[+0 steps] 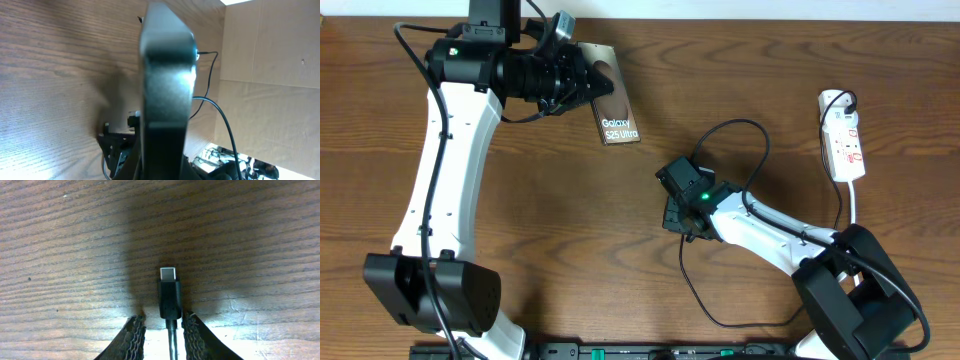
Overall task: Plug charger to phone and switch on socket
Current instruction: 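Lift the USB-C connector upright with the right gripper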
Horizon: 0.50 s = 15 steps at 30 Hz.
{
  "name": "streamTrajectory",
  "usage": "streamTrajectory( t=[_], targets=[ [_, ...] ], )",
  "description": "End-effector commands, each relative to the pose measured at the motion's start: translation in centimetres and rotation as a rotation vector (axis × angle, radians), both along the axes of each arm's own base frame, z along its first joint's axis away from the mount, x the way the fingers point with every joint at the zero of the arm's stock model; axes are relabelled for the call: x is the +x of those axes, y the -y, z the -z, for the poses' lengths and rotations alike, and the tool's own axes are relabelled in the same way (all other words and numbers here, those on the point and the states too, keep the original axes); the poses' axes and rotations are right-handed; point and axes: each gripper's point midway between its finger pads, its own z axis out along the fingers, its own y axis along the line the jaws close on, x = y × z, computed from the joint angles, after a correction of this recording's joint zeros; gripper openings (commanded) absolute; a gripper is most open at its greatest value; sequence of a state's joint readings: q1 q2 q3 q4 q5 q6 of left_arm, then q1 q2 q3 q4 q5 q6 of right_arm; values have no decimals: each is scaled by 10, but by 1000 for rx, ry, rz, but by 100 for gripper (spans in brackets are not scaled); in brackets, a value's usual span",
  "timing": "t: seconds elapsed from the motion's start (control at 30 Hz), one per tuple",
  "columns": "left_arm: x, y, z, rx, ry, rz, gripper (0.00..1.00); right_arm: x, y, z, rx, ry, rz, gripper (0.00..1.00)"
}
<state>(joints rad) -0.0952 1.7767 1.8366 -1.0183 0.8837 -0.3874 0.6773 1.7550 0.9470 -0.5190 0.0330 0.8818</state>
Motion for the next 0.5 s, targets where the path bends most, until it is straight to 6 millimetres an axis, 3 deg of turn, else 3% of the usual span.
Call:
streamTrajectory(
  t=[0.0, 0.1, 0.47],
  targets=[
    [0, 2, -6, -14, 25, 19, 7, -11, 8, 16, -42, -52, 3, 24],
    [0, 2, -6, -14, 25, 19, 7, -11, 8, 16, -43, -53, 4, 16],
    [0, 2, -6, -14, 25, 19, 7, -12, 9, 16, -41, -60, 13, 14]
  ],
)
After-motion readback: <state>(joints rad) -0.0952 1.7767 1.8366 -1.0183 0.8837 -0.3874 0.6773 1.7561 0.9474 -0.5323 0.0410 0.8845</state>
